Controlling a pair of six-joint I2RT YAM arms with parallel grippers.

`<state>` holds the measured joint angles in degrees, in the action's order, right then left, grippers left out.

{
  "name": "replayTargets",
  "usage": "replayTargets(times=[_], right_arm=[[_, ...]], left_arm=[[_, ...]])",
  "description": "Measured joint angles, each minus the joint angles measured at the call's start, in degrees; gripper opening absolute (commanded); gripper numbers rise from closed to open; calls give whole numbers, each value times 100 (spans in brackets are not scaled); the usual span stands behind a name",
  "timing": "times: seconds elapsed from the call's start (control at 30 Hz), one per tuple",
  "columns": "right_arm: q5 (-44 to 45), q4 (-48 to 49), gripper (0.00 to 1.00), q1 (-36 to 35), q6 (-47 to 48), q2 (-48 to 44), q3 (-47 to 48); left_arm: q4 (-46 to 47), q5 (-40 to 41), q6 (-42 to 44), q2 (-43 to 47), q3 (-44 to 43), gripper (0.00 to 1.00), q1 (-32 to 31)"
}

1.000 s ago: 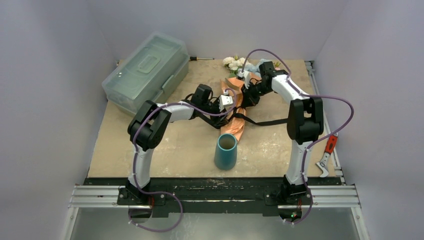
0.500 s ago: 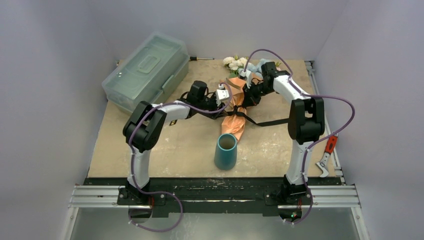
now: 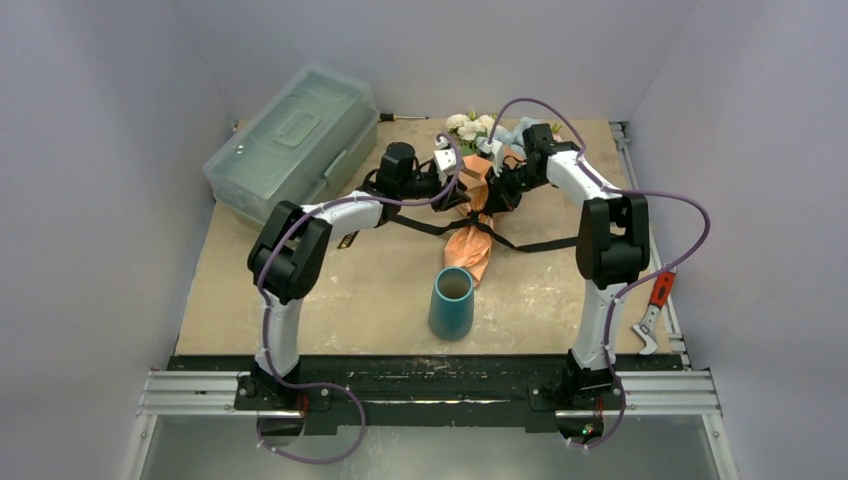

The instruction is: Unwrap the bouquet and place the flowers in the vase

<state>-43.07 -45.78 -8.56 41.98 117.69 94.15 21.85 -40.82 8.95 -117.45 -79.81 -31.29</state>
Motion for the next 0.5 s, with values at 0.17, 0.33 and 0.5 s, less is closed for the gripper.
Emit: replayTargets(times=[0.17,0.33,0.5], right_arm=[[0,11,0,0,-2,0,0],[0,15,0,0,-4,0,0],[0,15,0,0,-4,0,0]], left_arm=[[39,17,-321,-131,0,34,-61],[-7,151,-505,-365,-2,32,-173],[-341,247,-494,-479,-2,28,-195]])
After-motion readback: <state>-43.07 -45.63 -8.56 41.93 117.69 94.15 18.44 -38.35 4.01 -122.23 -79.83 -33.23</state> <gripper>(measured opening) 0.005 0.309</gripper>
